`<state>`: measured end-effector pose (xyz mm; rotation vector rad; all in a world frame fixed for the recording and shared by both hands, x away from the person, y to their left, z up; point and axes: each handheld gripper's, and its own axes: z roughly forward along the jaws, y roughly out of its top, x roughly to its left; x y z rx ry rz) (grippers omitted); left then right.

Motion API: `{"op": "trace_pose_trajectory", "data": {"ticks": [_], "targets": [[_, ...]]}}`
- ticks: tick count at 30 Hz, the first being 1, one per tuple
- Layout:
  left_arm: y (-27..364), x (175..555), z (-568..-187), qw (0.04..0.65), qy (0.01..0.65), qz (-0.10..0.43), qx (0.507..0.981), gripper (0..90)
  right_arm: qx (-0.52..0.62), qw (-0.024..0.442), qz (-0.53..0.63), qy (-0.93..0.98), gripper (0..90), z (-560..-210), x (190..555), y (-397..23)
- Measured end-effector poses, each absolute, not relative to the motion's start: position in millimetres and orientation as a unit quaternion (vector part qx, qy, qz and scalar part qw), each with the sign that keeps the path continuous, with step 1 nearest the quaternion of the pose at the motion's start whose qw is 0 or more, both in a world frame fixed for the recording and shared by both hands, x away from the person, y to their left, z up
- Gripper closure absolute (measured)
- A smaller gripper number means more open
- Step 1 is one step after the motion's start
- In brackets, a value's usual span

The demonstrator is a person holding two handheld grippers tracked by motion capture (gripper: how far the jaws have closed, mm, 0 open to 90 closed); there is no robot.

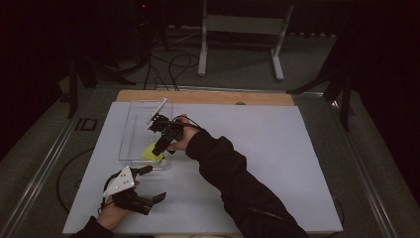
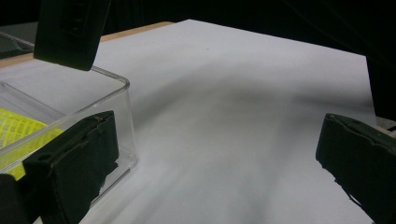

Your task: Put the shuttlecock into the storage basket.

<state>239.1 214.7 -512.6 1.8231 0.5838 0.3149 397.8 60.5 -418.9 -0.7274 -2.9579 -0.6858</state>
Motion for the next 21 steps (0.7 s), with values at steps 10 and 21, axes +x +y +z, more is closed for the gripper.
{"op": "trace_pose_trajectory", "data": {"ticks": [10,21], "targets": [[214.6,239.2,-512.8,0.565,0.248,0.134,0.775,0.0,-0.209,0.018,-0.241,-0.948,7.1,-414.3,394.4,51.1],[214.0,239.8,-513.2,0.565,0.249,0.131,0.775,0.0,-0.208,0.005,-0.244,-0.947,7.2,-410.0,392.8,38.8]]}}
